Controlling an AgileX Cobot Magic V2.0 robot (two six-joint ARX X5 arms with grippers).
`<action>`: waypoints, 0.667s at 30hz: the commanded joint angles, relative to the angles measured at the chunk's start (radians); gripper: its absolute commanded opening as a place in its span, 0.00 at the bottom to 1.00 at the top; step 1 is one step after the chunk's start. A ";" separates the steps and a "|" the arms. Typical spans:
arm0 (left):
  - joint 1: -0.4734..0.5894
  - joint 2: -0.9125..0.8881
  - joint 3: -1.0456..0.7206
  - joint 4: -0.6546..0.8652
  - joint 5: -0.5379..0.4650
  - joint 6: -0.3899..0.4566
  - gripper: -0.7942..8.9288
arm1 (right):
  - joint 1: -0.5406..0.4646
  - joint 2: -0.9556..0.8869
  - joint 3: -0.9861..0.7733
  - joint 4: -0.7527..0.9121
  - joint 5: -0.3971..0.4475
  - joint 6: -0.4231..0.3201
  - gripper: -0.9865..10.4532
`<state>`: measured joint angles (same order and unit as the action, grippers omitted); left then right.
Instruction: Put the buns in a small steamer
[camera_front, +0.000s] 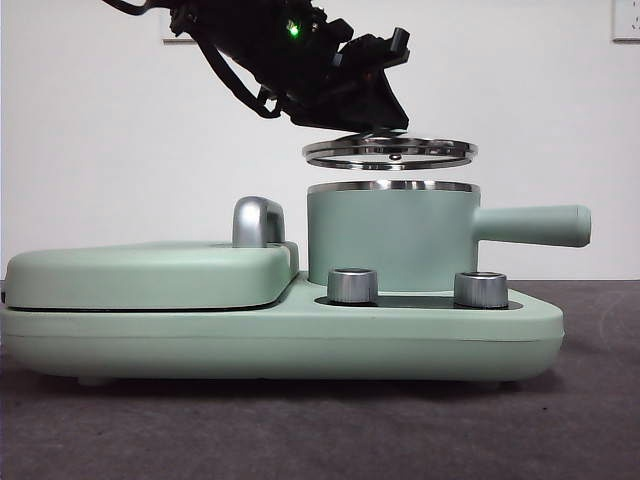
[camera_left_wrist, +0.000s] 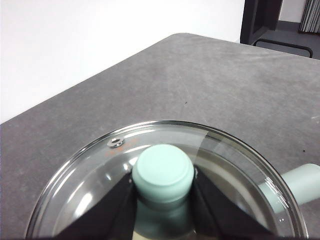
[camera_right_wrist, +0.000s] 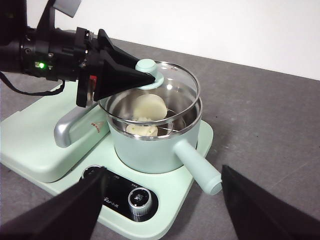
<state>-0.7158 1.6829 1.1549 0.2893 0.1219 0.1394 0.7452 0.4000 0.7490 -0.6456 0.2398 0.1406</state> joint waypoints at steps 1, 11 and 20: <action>-0.008 0.031 0.032 0.045 0.000 0.013 0.10 | 0.007 0.004 0.008 0.012 0.005 0.016 0.40; -0.006 0.051 0.032 0.042 0.000 0.013 0.10 | 0.007 0.004 0.008 0.009 0.007 0.016 0.40; -0.003 0.061 0.032 0.044 0.000 0.013 0.10 | 0.007 0.004 0.008 0.008 0.023 0.016 0.40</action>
<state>-0.7151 1.7237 1.1564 0.2962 0.1219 0.1425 0.7452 0.4000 0.7490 -0.6460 0.2611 0.1436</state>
